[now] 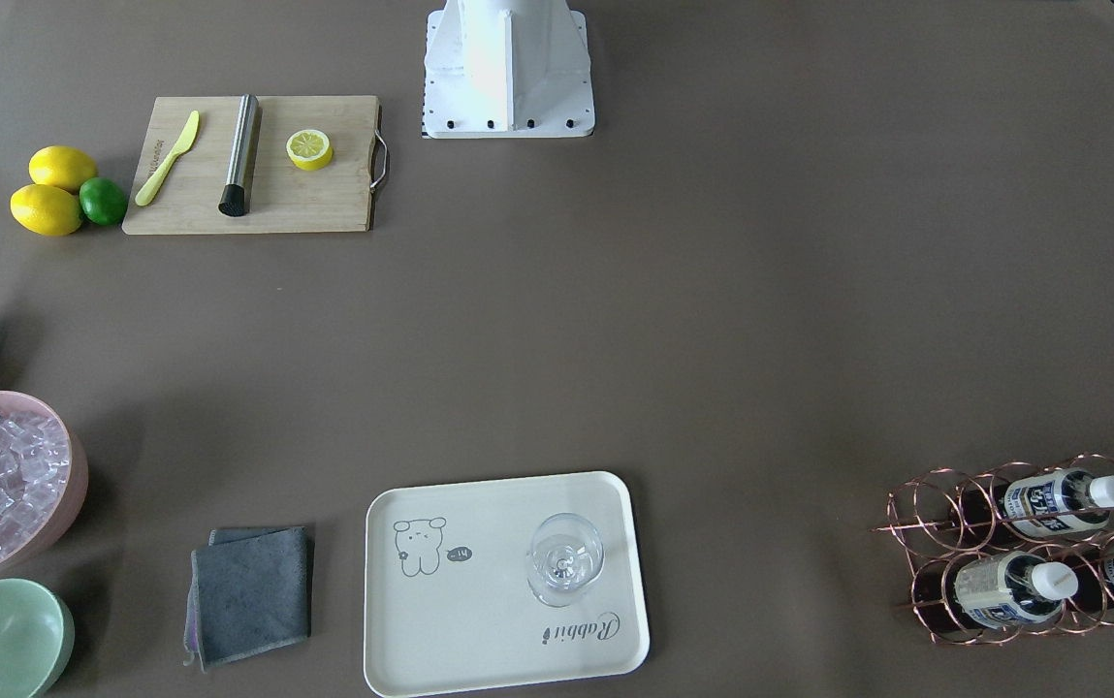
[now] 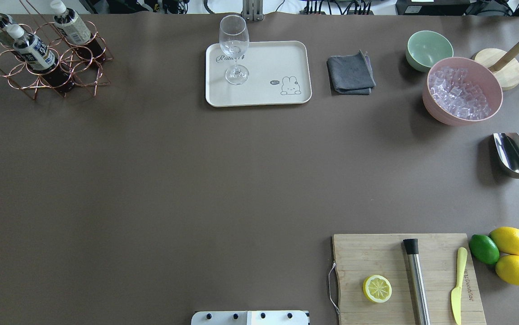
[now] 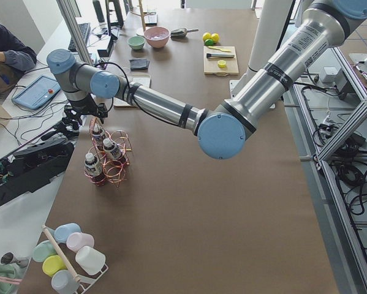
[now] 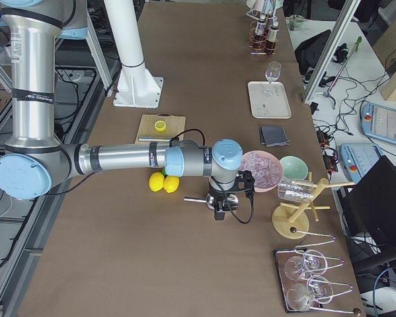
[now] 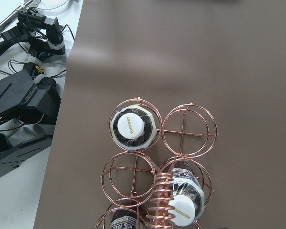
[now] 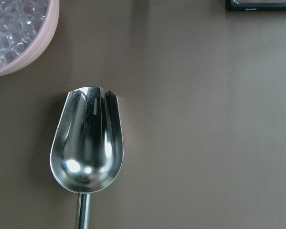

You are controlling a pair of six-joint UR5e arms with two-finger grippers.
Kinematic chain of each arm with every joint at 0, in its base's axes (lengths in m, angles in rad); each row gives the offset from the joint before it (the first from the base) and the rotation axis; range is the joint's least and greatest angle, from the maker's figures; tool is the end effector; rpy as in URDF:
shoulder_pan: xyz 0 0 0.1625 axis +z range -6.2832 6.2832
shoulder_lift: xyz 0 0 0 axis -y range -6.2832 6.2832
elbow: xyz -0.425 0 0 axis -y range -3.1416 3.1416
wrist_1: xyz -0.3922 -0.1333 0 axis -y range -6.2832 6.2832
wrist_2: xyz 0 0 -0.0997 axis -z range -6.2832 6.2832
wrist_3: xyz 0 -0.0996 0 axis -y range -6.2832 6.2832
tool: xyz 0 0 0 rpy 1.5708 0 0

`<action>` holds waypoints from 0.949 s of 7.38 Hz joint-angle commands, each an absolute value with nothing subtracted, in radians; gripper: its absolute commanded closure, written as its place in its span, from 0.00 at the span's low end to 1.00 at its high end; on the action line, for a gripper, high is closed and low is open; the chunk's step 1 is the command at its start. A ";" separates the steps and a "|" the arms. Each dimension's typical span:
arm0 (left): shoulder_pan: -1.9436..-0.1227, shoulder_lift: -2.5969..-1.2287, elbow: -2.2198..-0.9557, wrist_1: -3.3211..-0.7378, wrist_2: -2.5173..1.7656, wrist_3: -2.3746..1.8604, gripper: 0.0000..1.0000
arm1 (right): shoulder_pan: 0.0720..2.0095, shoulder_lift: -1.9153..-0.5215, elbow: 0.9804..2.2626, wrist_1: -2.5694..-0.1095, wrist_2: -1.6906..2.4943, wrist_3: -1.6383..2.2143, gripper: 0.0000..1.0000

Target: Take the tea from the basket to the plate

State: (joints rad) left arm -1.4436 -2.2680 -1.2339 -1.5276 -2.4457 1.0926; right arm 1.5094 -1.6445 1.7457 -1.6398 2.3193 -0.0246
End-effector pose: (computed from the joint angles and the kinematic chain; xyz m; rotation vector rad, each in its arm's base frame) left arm 0.0393 -0.7557 0.3796 0.7161 0.6788 1.2659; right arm 0.0371 -0.4640 0.6165 0.0169 -0.7492 -0.0940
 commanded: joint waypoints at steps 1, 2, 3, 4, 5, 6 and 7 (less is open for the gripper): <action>-1.443 -2.252 -1.238 -1.539 -2.445 1.095 0.65 | 1.509 -1.644 1.746 -1.640 2.319 -0.025 0.00; -1.443 -2.250 -1.239 -1.537 -2.445 1.095 0.71 | 1.509 -1.644 1.746 -1.640 2.319 -0.025 0.00; -1.443 -2.244 -1.247 -1.537 -2.445 1.095 0.89 | 1.508 -1.644 1.746 -1.640 2.319 -0.025 0.00; -1.443 -2.244 -1.250 -1.536 -2.445 1.095 1.00 | 1.508 -1.644 1.746 -1.640 2.319 -0.025 0.00; -1.443 -2.244 -1.259 -1.529 -2.447 1.094 1.00 | 1.508 -1.643 1.746 -1.640 2.318 -0.025 0.00; -1.451 -2.244 -1.281 -1.525 -2.447 1.089 1.00 | 1.508 -1.640 1.744 -1.640 2.318 -0.025 0.00; -1.456 -2.229 -1.314 -1.523 -2.447 1.085 1.00 | 1.508 -1.640 1.744 -1.640 2.318 -0.025 0.00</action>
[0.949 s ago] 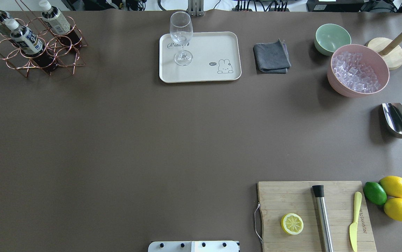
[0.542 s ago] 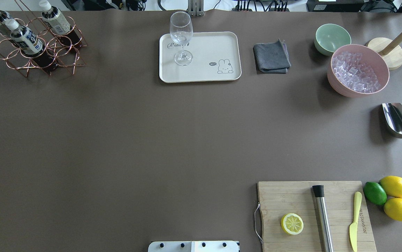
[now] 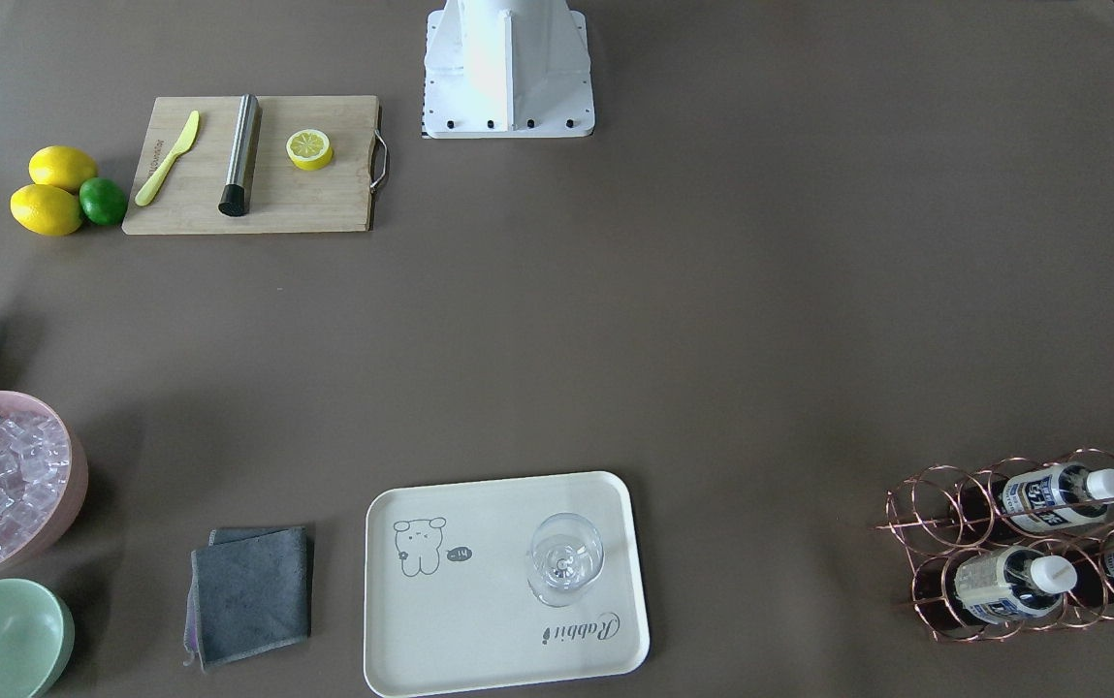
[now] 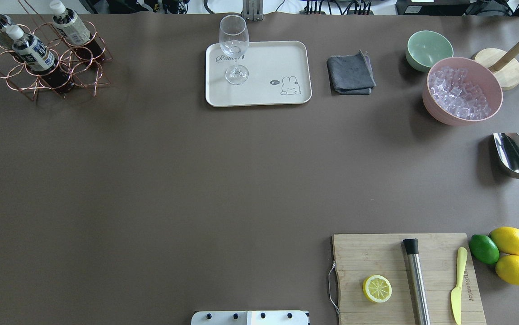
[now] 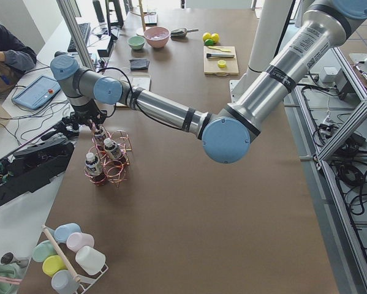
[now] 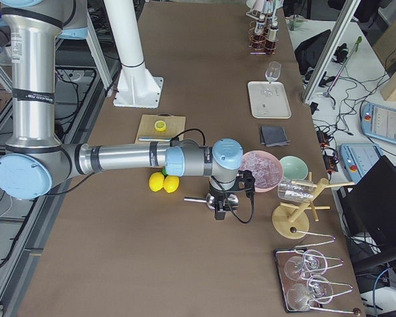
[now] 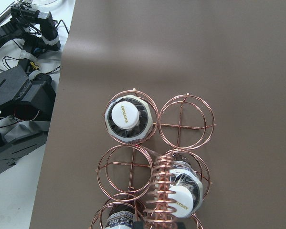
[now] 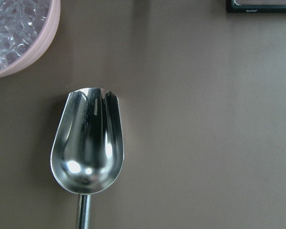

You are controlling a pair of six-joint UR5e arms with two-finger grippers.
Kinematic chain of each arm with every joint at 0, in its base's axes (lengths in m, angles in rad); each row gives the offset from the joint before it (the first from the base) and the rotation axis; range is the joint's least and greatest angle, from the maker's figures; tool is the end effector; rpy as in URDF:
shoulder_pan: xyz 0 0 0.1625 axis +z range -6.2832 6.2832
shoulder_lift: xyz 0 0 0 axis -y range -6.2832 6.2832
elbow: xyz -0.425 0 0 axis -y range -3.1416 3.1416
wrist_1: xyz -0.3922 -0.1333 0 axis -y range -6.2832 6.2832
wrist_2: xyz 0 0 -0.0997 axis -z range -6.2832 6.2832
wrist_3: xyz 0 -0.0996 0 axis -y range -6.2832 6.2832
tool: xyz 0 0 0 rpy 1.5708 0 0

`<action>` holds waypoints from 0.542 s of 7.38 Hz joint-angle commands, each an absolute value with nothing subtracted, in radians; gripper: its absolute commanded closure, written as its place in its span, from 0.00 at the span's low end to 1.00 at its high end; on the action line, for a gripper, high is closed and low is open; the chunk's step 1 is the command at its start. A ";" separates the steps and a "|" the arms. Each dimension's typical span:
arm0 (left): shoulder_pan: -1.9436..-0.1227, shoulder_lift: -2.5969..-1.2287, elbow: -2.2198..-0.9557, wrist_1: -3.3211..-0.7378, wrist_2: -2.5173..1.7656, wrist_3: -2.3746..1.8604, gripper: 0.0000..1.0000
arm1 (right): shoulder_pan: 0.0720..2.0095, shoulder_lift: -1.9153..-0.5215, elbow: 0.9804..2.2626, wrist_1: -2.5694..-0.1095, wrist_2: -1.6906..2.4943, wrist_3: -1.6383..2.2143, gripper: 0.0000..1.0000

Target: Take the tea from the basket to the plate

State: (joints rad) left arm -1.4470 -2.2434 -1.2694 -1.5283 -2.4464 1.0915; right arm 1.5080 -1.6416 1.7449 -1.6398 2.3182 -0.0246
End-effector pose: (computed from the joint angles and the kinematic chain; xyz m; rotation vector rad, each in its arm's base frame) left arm 0.0356 -0.7465 0.3809 0.7273 0.6727 1.2662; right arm 0.0365 -0.4654 0.6156 0.0184 -0.7481 -0.0961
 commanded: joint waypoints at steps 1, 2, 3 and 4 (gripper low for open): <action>-1.462 -2.224 -1.353 -1.517 -2.445 1.083 1.00 | 1.508 -1.640 1.746 -1.640 2.318 -0.025 0.00; -1.483 -2.221 -1.383 -1.493 -2.445 1.081 1.00 | 1.508 -1.637 1.746 -1.640 2.318 -0.025 0.00; -1.494 -2.189 -1.443 -1.471 -2.444 1.083 1.00 | 1.508 -1.632 1.746 -1.640 2.318 -0.025 0.00; -1.496 -2.153 -1.495 -1.467 -2.441 1.083 1.00 | 1.508 -1.632 1.746 -1.640 2.318 -0.025 0.00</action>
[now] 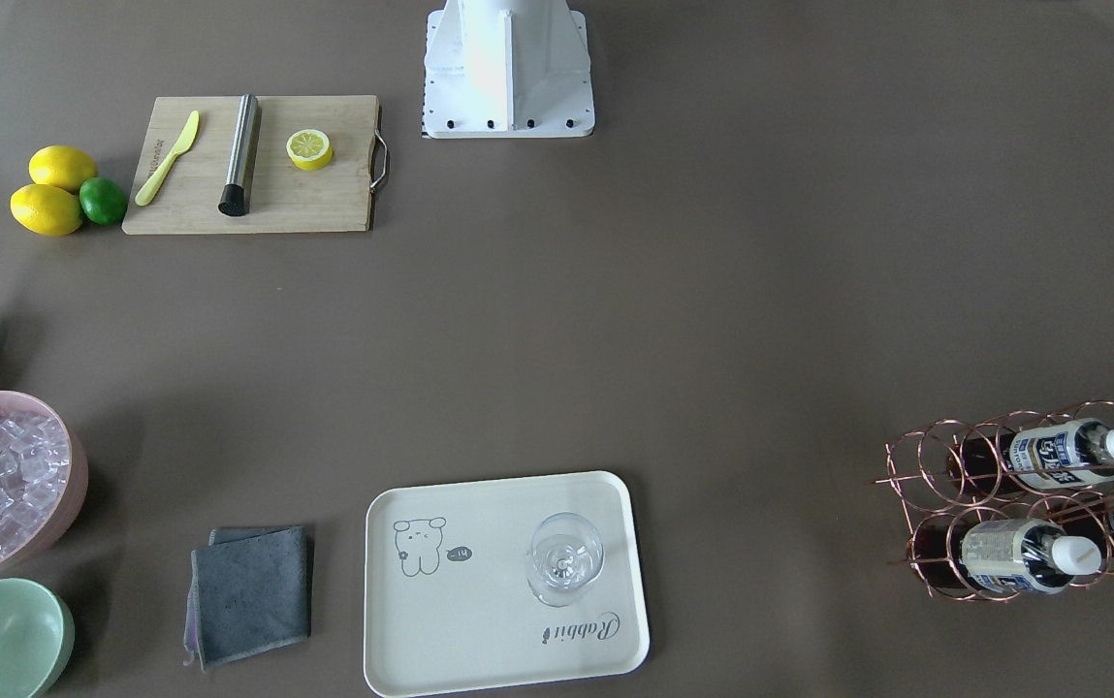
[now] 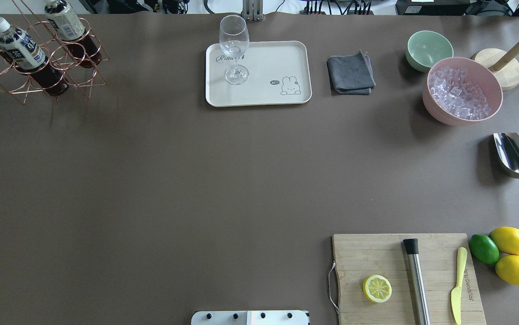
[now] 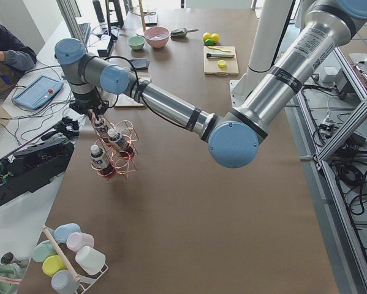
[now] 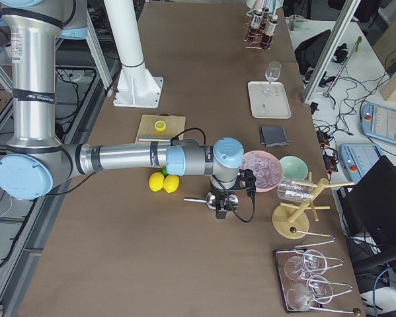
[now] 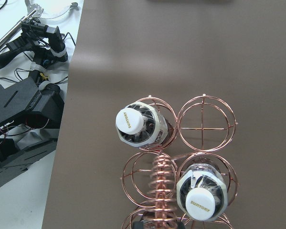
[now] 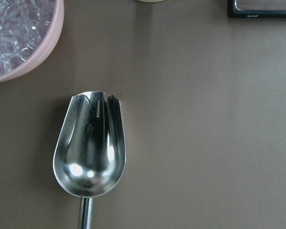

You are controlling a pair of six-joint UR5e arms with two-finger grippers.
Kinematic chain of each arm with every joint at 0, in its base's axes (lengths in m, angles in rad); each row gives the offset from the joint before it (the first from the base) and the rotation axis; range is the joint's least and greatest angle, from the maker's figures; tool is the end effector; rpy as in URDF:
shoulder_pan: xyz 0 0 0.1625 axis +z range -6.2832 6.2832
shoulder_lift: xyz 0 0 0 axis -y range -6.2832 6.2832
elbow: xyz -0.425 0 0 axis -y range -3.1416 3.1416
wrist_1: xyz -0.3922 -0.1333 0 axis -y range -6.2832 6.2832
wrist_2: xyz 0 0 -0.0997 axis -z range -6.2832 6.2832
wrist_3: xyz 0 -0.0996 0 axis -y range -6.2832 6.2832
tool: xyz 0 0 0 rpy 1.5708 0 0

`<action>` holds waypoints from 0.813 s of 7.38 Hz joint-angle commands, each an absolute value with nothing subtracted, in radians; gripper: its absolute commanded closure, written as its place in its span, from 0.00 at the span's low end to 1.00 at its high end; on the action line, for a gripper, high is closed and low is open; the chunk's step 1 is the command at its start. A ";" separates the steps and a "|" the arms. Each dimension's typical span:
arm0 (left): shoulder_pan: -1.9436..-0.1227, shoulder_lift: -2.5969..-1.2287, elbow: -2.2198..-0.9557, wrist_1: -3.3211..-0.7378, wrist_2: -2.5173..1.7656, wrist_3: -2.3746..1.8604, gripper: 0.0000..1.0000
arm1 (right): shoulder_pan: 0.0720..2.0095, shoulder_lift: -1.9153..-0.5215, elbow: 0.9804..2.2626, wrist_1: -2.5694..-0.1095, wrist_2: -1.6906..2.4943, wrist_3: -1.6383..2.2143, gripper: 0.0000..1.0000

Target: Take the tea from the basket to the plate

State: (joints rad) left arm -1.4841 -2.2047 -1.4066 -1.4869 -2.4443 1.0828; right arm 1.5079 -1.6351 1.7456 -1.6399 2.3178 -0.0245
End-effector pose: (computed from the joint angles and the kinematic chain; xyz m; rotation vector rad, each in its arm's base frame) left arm 0.0054 -0.7201 0.3492 0.7827 0.6284 1.2457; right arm 0.0363 -0.4683 0.6123 0.0251 -0.7478 -0.0987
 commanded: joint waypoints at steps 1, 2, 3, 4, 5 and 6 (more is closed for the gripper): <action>-1.512 -2.140 -1.523 -1.462 -2.442 1.086 1.00 | 1.508 -1.632 1.746 -1.640 2.318 -0.025 0.00; -1.538 -2.122 -1.545 -1.466 -2.442 1.098 1.00 | 1.508 -1.632 1.746 -1.640 2.318 -0.025 0.00; -1.542 -2.082 -1.598 -1.465 -2.445 1.188 1.00 | 1.508 -1.632 1.746 -1.640 2.318 -0.025 0.00; -1.548 -2.080 -1.612 -1.397 -2.454 1.210 1.00 | 1.509 -1.632 1.746 -1.640 2.318 -0.025 0.00; -1.569 -2.066 -1.670 -1.363 -2.444 1.209 1.00 | 1.514 -1.631 1.746 -1.640 2.318 -0.025 0.00; -1.572 -2.013 -1.728 -1.356 -2.435 1.201 1.00 | 1.516 -1.632 1.746 -1.640 2.318 -0.026 0.00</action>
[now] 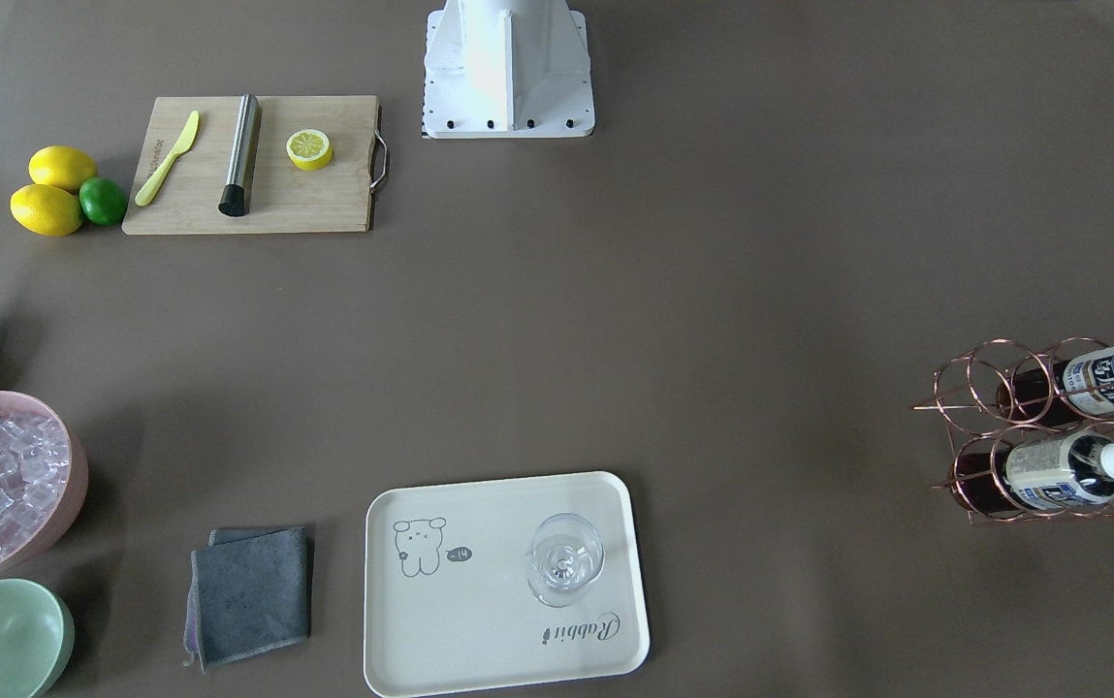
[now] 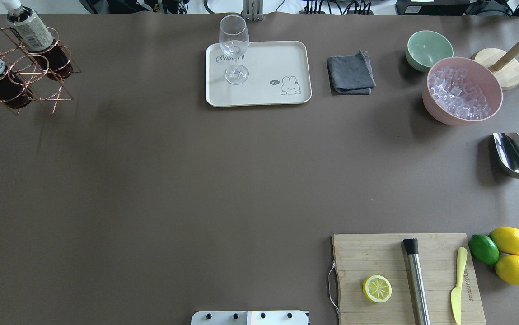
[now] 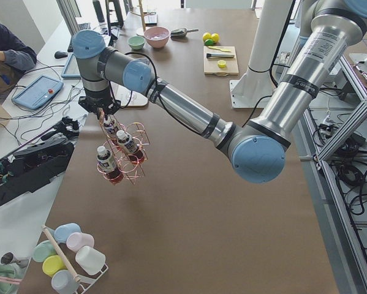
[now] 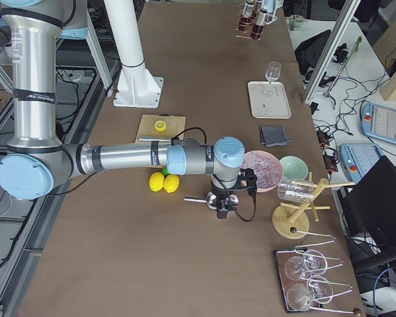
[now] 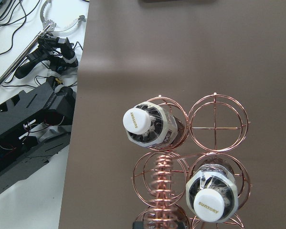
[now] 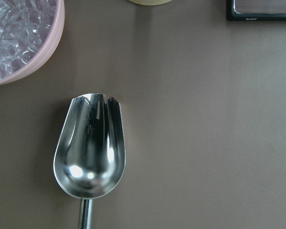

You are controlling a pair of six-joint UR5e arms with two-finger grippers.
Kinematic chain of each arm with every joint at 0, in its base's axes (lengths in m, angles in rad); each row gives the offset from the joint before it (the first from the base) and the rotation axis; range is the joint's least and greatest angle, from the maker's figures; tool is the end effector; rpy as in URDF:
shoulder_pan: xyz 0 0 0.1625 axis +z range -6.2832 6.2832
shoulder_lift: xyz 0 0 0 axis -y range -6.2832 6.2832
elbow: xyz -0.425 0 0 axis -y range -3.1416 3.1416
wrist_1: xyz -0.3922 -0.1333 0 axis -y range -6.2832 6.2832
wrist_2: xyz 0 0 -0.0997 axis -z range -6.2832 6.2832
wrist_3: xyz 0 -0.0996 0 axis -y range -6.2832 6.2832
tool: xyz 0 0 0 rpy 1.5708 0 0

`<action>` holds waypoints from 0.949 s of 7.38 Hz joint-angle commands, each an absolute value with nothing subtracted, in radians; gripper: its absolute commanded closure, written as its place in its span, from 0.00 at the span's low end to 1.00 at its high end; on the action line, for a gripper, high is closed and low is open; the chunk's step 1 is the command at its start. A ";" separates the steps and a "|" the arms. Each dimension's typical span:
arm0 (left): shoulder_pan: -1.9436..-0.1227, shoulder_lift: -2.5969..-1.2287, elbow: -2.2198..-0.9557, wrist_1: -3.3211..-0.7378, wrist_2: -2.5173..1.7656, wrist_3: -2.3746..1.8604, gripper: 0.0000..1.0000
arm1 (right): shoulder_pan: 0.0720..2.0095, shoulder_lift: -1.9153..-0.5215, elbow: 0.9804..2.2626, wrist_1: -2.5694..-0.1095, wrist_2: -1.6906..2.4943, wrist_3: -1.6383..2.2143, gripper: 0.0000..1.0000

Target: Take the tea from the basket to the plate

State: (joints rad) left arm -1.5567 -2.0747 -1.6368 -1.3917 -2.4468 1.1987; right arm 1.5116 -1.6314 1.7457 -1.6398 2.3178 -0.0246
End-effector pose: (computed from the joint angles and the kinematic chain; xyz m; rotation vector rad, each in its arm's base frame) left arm -0.0476 -0.6526 0.3440 0.8480 0.5539 1.2870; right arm 0.0379 -0.4699 0.6105 0.0303 -0.7478 -0.0968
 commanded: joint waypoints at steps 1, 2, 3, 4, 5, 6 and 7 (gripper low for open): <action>-1.572 -2.005 -1.755 -1.356 -2.439 1.197 1.00 | 1.522 -1.632 1.746 -1.640 2.318 -0.025 0.00; -1.565 -2.008 -1.778 -1.356 -2.428 1.157 1.00 | 1.526 -1.632 1.746 -1.640 2.318 -0.025 0.00; -1.543 -2.011 -1.825 -1.356 -2.398 1.091 1.00 | 1.526 -1.632 1.746 -1.640 2.318 -0.025 0.00; -1.493 -2.010 -1.877 -1.356 -2.393 1.056 1.00 | 1.526 -1.632 1.746 -1.640 2.318 -0.025 0.00; -1.445 -2.011 -1.920 -1.356 -2.390 1.028 1.00 | 1.528 -1.632 1.746 -1.640 2.318 -0.025 0.00; -1.392 -2.011 -1.972 -1.356 -2.378 0.950 1.00 | 1.528 -1.632 1.746 -1.640 2.318 -0.026 0.00; -1.332 -2.011 -2.027 -1.358 -2.329 0.904 1.00 | 1.528 -1.632 1.746 -1.640 2.318 -0.025 0.00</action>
State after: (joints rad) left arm -1.4306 -2.0107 -1.9339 -1.3562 -2.3836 0.9982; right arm 1.5273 -1.6322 1.7457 -1.6398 2.3178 -0.0251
